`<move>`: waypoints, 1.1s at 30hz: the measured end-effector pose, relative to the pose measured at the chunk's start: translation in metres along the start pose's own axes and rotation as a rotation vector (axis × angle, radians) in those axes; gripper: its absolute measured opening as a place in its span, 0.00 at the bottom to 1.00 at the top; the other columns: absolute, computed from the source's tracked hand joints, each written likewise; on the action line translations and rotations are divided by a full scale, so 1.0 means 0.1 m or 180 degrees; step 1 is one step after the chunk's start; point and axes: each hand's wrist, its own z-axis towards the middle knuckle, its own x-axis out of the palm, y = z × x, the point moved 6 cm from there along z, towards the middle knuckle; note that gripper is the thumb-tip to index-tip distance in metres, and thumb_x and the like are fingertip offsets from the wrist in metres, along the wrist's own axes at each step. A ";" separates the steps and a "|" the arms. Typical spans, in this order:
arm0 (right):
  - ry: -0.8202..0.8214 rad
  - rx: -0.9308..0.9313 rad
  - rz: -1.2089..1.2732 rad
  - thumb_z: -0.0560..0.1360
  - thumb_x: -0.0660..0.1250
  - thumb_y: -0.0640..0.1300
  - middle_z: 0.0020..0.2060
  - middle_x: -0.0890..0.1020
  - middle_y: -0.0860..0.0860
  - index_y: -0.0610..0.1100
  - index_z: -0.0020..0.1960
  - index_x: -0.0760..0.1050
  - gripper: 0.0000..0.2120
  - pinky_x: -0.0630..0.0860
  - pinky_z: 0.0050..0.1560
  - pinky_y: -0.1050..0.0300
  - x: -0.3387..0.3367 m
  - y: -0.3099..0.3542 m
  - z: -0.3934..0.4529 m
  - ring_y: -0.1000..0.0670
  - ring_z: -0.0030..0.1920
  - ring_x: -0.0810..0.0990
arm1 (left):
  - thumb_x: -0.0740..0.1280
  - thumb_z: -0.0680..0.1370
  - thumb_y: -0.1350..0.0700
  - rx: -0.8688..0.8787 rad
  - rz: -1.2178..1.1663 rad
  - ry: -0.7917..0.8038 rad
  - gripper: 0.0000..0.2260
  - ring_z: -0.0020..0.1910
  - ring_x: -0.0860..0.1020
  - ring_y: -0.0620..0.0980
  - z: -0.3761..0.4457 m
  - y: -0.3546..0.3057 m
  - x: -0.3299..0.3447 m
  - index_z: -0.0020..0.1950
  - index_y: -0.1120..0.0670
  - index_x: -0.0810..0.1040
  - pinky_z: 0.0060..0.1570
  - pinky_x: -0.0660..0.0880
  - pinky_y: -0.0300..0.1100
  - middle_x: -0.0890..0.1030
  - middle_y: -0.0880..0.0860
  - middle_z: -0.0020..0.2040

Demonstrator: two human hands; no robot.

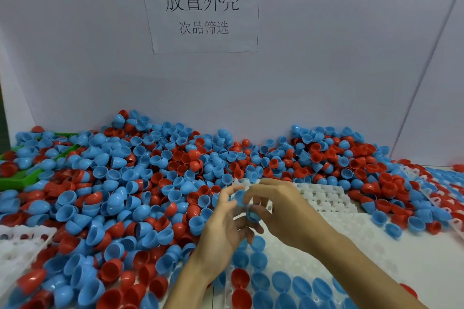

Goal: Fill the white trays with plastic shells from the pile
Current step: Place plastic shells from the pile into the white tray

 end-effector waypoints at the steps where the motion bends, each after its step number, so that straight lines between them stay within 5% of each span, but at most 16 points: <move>1: -0.0105 0.0079 0.0080 0.77 0.70 0.40 0.43 0.79 0.57 0.53 0.53 0.82 0.09 0.77 0.43 0.65 -0.01 -0.03 0.00 0.57 0.42 0.78 | 0.62 0.79 0.54 -0.0023 0.0014 -0.0049 0.19 0.37 0.79 0.57 0.00 0.00 -0.01 0.68 0.59 0.70 0.32 0.73 0.43 0.80 0.64 0.47; 4: -0.0329 0.0366 0.0527 0.75 0.72 0.40 0.36 0.80 0.56 0.52 0.50 0.83 0.08 0.77 0.42 0.64 -0.03 -0.12 -0.03 0.55 0.40 0.79 | 0.56 0.83 0.64 -0.0027 0.0315 -0.0273 0.13 0.34 0.79 0.56 0.03 0.02 -0.07 0.66 0.58 0.75 0.31 0.74 0.42 0.80 0.63 0.44; 9: -0.0135 0.0514 0.0609 0.76 0.73 0.42 0.32 0.80 0.54 0.47 0.51 0.84 0.05 0.74 0.36 0.67 0.04 -0.16 -0.05 0.58 0.34 0.77 | 0.60 0.84 0.61 -0.0122 0.0715 -0.0439 0.12 0.32 0.80 0.56 0.05 0.08 -0.09 0.67 0.58 0.76 0.28 0.75 0.41 0.82 0.60 0.42; 15: 0.0318 0.0618 0.0222 0.76 0.72 0.44 0.31 0.80 0.50 0.45 0.46 0.83 0.03 0.71 0.31 0.67 -0.03 -0.25 -0.08 0.57 0.28 0.72 | 0.60 0.84 0.63 0.0136 0.0584 -0.1225 0.09 0.30 0.81 0.53 0.03 -0.05 -0.32 0.56 0.55 0.79 0.26 0.74 0.39 0.86 0.58 0.41; 20: 0.0955 0.0747 -0.0461 0.75 0.72 0.48 0.39 0.79 0.58 0.48 0.52 0.84 0.07 0.75 0.37 0.65 0.06 -0.30 -0.25 0.55 0.38 0.79 | 0.60 0.82 0.64 0.0213 0.0375 -0.1626 0.08 0.30 0.79 0.52 0.01 -0.07 -0.46 0.53 0.57 0.79 0.27 0.73 0.40 0.85 0.58 0.41; 24: 0.1346 0.0819 -0.0922 0.75 0.71 0.47 0.44 0.81 0.53 0.48 0.51 0.83 0.06 0.79 0.41 0.58 0.24 -0.28 -0.37 0.50 0.42 0.81 | 0.61 0.82 0.64 0.0196 0.0451 -0.1643 0.08 0.31 0.79 0.52 0.01 -0.06 -0.46 0.53 0.57 0.79 0.27 0.72 0.40 0.85 0.57 0.41; 30: 0.1526 0.0842 -0.1028 0.76 0.69 0.49 0.45 0.84 0.45 0.42 0.49 0.82 0.10 0.82 0.47 0.47 0.28 -0.33 -0.41 0.44 0.45 0.82 | 0.61 0.81 0.64 0.0166 0.0499 -0.1653 0.08 0.31 0.80 0.51 0.01 -0.05 -0.46 0.53 0.57 0.80 0.27 0.73 0.39 0.85 0.56 0.39; 33: 0.1440 0.0794 -0.0618 0.78 0.66 0.48 0.46 0.84 0.49 0.44 0.53 0.83 0.10 0.82 0.47 0.53 0.25 -0.34 -0.43 0.48 0.45 0.82 | 0.60 0.82 0.65 0.0175 0.0330 -0.1640 0.09 0.30 0.79 0.51 0.01 -0.05 -0.47 0.53 0.59 0.79 0.27 0.73 0.38 0.85 0.57 0.39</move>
